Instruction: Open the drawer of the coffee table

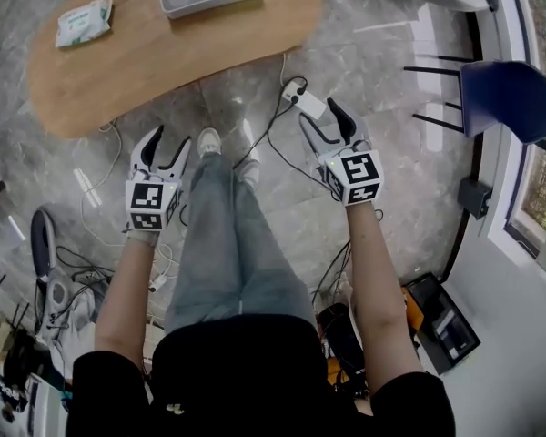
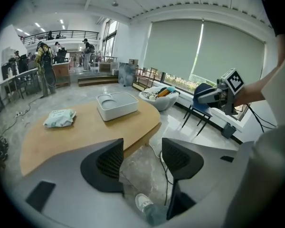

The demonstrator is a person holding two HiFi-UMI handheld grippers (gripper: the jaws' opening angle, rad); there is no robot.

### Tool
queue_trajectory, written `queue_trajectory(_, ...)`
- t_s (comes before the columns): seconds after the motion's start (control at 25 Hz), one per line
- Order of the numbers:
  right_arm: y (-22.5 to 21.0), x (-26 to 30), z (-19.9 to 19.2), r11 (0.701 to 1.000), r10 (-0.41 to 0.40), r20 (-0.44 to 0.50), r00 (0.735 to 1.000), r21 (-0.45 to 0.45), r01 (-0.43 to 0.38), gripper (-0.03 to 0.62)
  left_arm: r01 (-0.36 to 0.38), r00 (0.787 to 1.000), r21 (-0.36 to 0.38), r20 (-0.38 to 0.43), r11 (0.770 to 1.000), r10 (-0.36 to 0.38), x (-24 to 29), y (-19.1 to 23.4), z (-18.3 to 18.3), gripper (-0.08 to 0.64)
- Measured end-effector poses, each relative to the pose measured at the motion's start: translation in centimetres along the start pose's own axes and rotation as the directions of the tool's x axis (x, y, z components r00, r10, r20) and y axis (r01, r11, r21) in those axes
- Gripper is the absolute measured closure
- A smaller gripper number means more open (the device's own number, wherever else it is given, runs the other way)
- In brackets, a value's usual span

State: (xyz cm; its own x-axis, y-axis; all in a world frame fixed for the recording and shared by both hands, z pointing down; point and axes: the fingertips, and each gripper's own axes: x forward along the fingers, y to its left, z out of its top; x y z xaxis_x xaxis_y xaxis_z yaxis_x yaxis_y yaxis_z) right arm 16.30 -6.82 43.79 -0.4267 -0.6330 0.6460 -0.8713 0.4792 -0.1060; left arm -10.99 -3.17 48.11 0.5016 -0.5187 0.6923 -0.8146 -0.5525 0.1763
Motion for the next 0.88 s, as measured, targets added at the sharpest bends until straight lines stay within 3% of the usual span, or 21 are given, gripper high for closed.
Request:
queue_trajectory(0.48, -2.6, 9.8, -7.6, 0.999, -0.017, -0.116, 0.993, -0.045, 0.012, 0.235, -0.015, 0.996, -0.01, -0.086, 1.0, 0.014, 9.7, 5.9, -8.9, 0.298)
queue_trajectory(0.88, -6.4, 16.2, -13.6, 0.997, -0.015, -0.199, 0.98, -0.078, 0.0, 0.221, -0.02, 0.988, 0.006, -0.152, 1.0, 0.021, 15.6, 8.3, -14.1, 0.298)
